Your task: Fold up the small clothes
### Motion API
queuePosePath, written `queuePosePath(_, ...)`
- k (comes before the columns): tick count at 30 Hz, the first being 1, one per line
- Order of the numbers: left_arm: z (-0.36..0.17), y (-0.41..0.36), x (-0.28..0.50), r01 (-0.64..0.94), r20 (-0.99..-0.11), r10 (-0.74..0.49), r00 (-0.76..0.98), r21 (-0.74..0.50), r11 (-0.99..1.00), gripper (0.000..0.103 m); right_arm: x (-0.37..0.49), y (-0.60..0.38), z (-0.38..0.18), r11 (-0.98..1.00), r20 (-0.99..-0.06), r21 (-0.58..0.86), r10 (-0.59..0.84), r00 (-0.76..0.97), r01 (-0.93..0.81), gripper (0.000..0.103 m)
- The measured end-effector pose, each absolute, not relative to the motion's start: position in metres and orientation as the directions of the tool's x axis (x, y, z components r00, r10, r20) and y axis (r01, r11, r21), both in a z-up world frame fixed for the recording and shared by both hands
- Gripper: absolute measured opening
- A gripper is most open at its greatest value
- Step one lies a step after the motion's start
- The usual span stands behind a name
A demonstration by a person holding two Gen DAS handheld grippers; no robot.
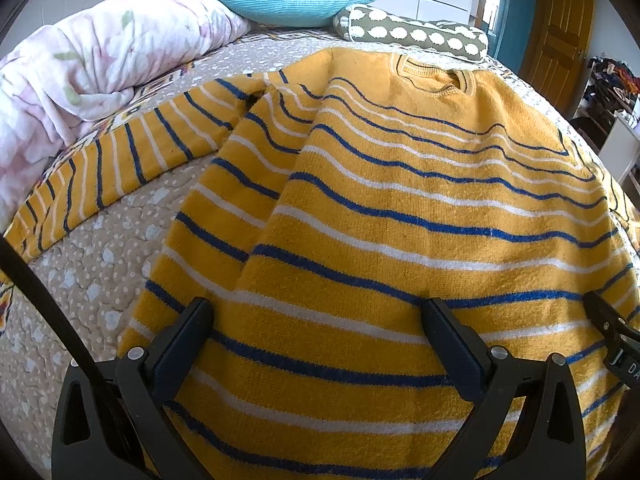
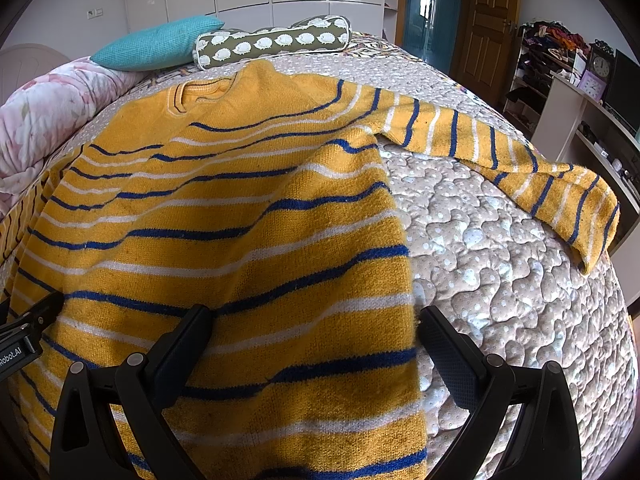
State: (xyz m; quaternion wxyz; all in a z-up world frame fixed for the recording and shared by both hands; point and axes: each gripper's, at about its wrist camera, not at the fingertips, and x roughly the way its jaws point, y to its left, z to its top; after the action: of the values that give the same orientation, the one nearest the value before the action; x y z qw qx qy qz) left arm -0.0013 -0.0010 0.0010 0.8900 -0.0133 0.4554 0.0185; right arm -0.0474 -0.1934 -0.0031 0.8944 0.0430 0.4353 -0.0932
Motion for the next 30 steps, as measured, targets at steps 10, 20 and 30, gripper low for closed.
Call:
queuePosePath(10,0.0011,-0.0008,-0.0013,-0.045,-0.811,0.020,0.585,-0.008,0.999,0.103,-0.0468,-0.1926,-0.0039,0.979,-0.789,-0.002,-0.126,0.601,0.203,0.103)
queuePosePath(20,0.0015,-0.0004,-0.0012,-0.044,-0.811,0.025,0.584,0.000,0.999,0.103,-0.0420,-0.1995,-0.0065,0.980,-0.812,0.035,-0.087,0.578,0.197,0.103)
queuePosePath(30,0.0018,-0.0035,-0.0023,-0.057,-0.812,0.052,0.581,0.023,0.998,0.103,-0.0452,-0.2008,-0.0056,0.978,-0.801,0.048,-0.084,0.593,0.203,0.103)
